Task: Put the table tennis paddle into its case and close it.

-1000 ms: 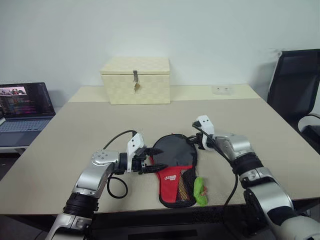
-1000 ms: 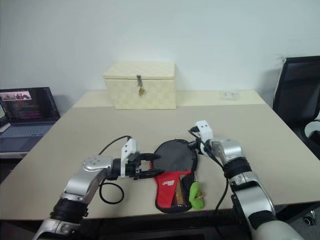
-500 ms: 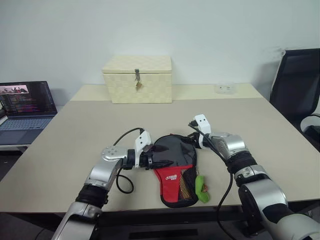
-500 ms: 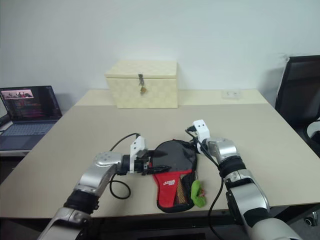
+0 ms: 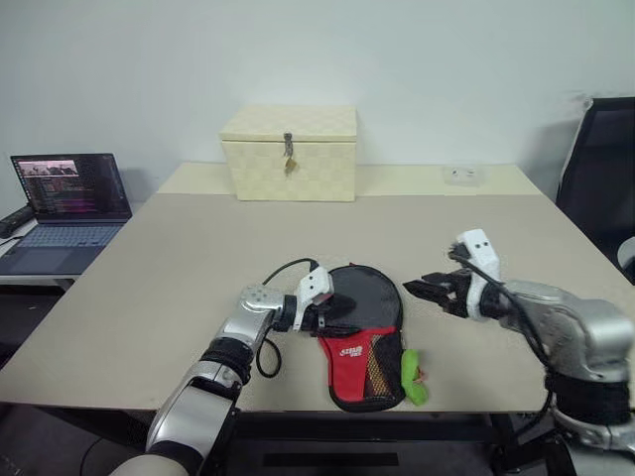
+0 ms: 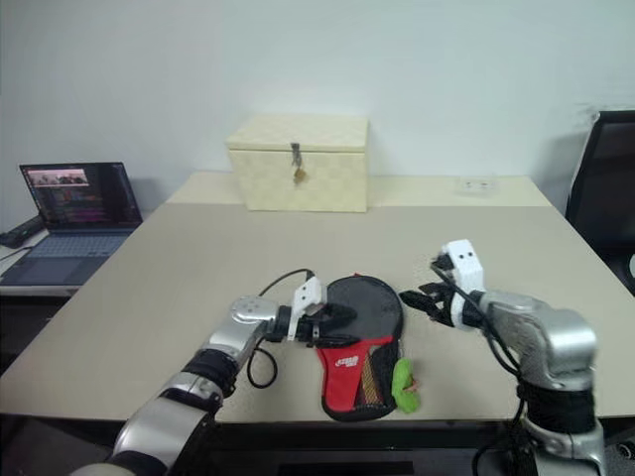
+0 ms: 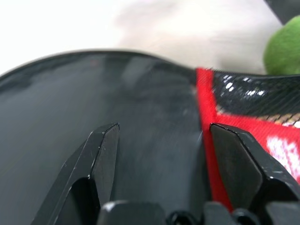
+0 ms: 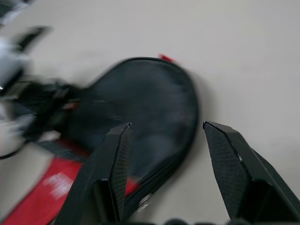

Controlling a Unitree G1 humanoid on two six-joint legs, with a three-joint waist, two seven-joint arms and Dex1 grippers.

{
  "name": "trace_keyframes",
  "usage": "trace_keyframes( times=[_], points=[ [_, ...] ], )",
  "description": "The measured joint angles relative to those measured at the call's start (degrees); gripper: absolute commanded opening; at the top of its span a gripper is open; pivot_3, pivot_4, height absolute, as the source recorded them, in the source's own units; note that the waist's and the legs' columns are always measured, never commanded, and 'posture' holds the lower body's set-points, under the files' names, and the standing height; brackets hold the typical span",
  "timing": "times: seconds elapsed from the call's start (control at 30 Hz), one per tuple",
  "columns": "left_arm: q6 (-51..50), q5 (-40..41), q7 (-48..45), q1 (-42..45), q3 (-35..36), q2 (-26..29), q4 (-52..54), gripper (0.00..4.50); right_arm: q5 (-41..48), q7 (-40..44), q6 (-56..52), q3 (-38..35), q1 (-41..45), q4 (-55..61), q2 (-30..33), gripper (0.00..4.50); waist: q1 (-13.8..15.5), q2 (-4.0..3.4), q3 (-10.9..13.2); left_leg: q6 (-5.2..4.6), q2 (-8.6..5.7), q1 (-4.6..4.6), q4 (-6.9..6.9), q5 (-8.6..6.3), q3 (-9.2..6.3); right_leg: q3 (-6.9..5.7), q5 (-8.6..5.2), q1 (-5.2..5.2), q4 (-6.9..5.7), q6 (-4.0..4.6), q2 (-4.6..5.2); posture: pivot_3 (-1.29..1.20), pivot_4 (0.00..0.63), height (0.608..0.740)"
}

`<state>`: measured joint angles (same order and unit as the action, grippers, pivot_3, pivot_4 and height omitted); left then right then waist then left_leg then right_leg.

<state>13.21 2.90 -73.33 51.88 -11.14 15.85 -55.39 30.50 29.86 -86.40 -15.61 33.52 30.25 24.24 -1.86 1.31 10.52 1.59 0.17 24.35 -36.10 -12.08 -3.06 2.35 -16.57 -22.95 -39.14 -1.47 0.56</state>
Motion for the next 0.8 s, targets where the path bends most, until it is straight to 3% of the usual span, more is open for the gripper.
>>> trace_keyframes(
  times=[0.23, 0.63, 0.73, 0.8],
  points=[
    [5.48, -1.96, 0.19, 2.35, 0.03, -1.09, -6.06, 3.35, 4.06, -8.11, -5.69, 1.4, -14.86, 13.15, -9.45, 2.7, 0.01, 0.0, -0.07, 0.0, 0.02, -0.04, -0.04, 0.0, 0.06, 0.03, 0.02, 0.09, 0.02, -0.05, -0.07, 0.0, 0.15, 0.74],
    [7.54, -3.58, 0.56, 3.13, 0.33, -2.13, -8.52, 3.35, 2.08, -13.71, -5.67, 5.44, -22.15, 15.16, -6.79, 2.7, 0.06, 0.02, -0.08, -0.02, 0.0, -0.49, -0.04, 0.01, 0.02, -0.03, -0.09, 0.62, 0.16, -0.32, -0.06, 0.0, 0.15, 0.74],
    [7.58, -3.78, 0.62, 3.18, 0.36, -2.26, -8.53, 3.35, 2.14, -13.73, -5.62, 5.73, -22.41, 15.18, -6.82, 2.13, 0.08, 0.03, -0.09, -0.02, -0.01, -0.5, -0.05, 0.01, 0.0, -0.05, -0.1, 0.64, 0.16, -0.34, -0.06, 0.0, 0.15, 0.74],
    [7.68, -3.8, 0.6, 3.18, 0.35, -2.29, -8.53, 3.35, 2.12, -13.81, -5.48, 5.78, -22.68, 15.18, -6.82, 1.48, 0.09, 0.03, -0.09, -0.02, -0.02, -0.49, -0.05, 0.01, 0.0, -0.05, -0.1, 0.64, 0.17, -0.34, -0.06, 0.0, 0.15, 0.74]
  ],
)
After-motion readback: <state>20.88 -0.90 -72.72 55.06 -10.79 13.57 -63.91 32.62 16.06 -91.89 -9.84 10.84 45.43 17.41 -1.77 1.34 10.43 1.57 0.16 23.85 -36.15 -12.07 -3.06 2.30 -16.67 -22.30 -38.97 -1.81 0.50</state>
